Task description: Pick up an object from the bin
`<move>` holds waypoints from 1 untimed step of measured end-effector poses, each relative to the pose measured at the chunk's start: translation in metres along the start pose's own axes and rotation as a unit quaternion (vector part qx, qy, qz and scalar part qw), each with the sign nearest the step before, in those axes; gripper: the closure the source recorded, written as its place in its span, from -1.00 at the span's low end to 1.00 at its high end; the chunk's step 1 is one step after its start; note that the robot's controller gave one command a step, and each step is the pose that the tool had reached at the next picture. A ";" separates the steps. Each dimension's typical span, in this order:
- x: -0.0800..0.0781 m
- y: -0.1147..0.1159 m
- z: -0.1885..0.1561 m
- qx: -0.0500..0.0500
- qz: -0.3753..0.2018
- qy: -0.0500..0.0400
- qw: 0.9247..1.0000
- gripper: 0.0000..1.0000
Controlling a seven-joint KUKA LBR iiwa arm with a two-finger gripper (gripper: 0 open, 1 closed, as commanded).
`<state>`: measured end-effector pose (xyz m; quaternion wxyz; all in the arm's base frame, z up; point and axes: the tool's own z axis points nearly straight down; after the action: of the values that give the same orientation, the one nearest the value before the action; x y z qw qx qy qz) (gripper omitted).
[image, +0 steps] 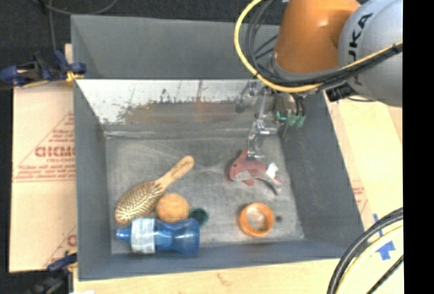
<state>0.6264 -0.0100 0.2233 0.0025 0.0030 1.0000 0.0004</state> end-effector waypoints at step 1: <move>0.040 -0.043 0.048 0.001 -0.030 -0.003 1.000 -1.00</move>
Offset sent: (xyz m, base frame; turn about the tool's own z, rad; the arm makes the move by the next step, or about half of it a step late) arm -0.0762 -0.1007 -0.0953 -0.2316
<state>0.5862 -0.0527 0.1747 0.0051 -0.0270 0.9996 -0.0004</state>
